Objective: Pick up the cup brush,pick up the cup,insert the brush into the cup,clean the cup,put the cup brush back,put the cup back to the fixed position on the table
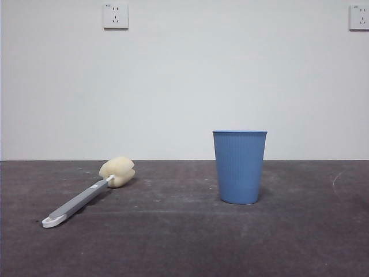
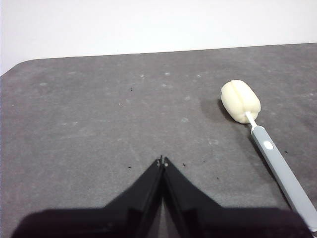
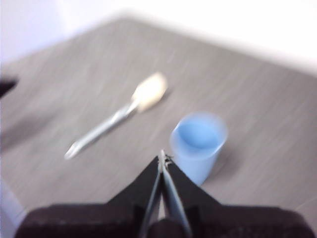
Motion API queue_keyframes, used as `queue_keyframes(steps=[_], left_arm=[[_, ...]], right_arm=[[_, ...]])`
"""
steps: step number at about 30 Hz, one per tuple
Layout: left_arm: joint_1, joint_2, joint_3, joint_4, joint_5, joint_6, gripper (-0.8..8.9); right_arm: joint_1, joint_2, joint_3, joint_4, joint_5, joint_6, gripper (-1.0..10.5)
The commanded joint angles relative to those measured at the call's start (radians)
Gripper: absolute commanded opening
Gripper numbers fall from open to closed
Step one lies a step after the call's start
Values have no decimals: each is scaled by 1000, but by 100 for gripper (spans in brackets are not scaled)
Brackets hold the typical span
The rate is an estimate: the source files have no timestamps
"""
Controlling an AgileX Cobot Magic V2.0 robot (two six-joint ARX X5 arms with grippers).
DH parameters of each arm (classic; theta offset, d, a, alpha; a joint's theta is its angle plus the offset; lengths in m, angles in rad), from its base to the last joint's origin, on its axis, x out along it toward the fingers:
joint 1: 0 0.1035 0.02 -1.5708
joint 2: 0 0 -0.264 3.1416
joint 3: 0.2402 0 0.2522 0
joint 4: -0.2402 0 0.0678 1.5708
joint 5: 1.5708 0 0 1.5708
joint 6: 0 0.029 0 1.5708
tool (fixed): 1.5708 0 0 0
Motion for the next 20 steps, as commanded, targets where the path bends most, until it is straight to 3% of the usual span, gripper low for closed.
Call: queue_keyframes(steps=[1,9,20], left_arm=[[2,-2,-14,6,2,-6,-3],[2,-2,-14,6,2,-6,-3],[2,-2,-14,6,2,-6,-3]], right_arm=[[-47,-57,-16,61,63,-38,2],[-183,-250,-206,265,68,-24,2],[-344,-465,-586,409,62,128,2]])
